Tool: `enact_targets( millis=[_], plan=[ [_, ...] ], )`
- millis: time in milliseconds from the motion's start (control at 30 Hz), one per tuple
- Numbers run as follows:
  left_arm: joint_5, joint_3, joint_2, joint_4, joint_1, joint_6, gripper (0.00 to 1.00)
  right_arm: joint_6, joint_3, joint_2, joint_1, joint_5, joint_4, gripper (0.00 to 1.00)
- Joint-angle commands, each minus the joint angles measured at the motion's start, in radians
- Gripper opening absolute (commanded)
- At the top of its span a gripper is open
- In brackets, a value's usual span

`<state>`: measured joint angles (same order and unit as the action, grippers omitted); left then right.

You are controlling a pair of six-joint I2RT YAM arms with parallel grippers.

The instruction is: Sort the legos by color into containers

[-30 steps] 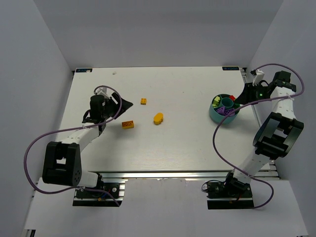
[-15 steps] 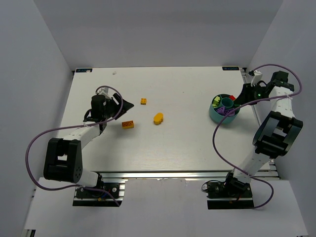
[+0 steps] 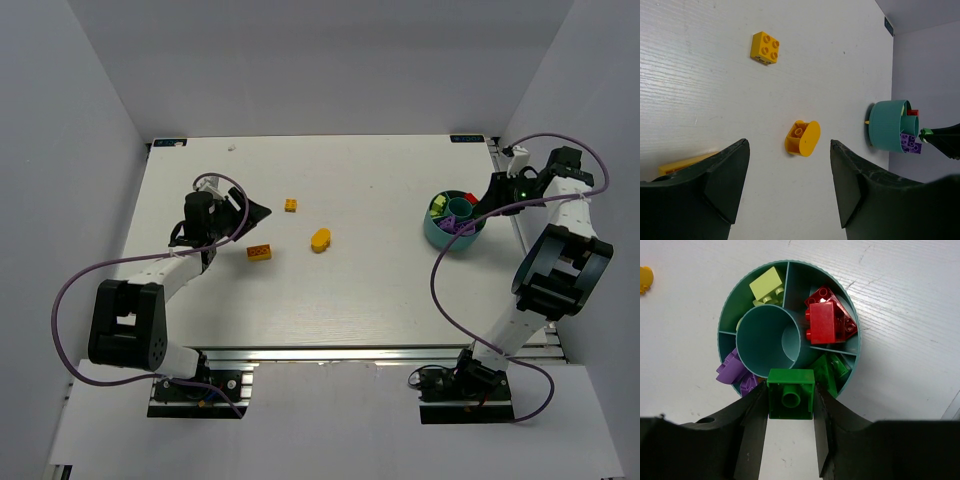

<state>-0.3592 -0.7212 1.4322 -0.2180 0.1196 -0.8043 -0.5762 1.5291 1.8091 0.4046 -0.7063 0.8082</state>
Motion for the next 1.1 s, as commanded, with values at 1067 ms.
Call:
enact_targets(
  millis=[1067],
  plan=[
    [0.0, -0.037, -0.026, 0.008, -0.006, 0.028, 0.75, -0.011, 0.066, -0.089, -0.001, -0.027, -0.069, 0.56]
  ],
)
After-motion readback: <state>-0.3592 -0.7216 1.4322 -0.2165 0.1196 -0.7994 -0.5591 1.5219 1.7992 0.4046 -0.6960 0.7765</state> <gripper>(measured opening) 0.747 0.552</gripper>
